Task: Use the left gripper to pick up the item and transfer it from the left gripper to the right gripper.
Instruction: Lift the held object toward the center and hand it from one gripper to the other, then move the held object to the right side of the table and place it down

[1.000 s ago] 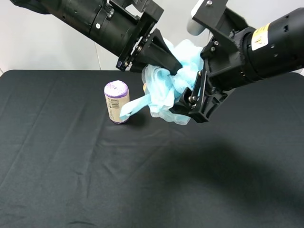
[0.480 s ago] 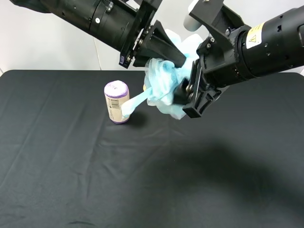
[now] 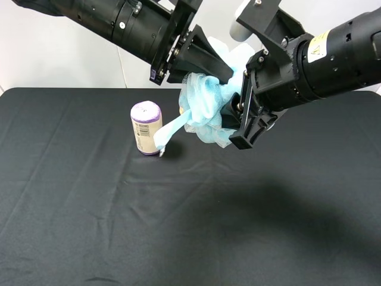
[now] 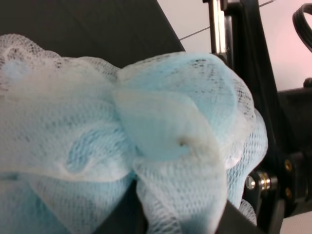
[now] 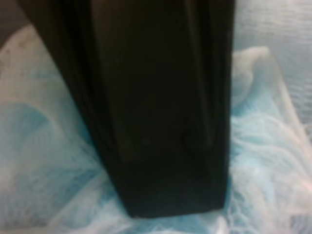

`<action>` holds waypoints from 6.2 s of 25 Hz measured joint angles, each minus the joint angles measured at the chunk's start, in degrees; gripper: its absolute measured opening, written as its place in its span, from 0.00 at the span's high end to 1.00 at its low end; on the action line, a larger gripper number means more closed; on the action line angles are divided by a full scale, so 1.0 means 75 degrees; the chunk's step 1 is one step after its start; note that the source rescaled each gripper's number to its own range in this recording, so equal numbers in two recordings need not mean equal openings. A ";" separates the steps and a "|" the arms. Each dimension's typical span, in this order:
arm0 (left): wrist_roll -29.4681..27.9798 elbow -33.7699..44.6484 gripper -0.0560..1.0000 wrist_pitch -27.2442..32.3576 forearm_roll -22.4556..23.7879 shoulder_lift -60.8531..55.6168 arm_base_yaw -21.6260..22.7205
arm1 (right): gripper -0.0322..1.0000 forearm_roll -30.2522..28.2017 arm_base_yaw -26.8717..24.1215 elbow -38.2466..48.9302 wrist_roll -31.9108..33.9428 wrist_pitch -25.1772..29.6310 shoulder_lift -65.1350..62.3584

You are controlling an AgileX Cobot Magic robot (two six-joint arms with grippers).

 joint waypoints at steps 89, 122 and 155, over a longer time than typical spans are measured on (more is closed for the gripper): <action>-0.4933 0.3246 0.00 0.1264 0.9461 -0.9862 0.2072 | 0.95 0.0171 0.0000 0.0001 0.0172 -0.0141 0.0054; -0.5867 0.6469 0.01 0.0433 0.8838 -1.3089 0.2072 | 0.96 0.0197 0.0000 0.0001 0.0574 0.0182 0.0054; -0.5860 0.6469 0.01 0.0433 0.9007 -1.3089 0.4068 | 0.96 -0.0524 0.0000 0.0001 0.2521 0.1351 0.0054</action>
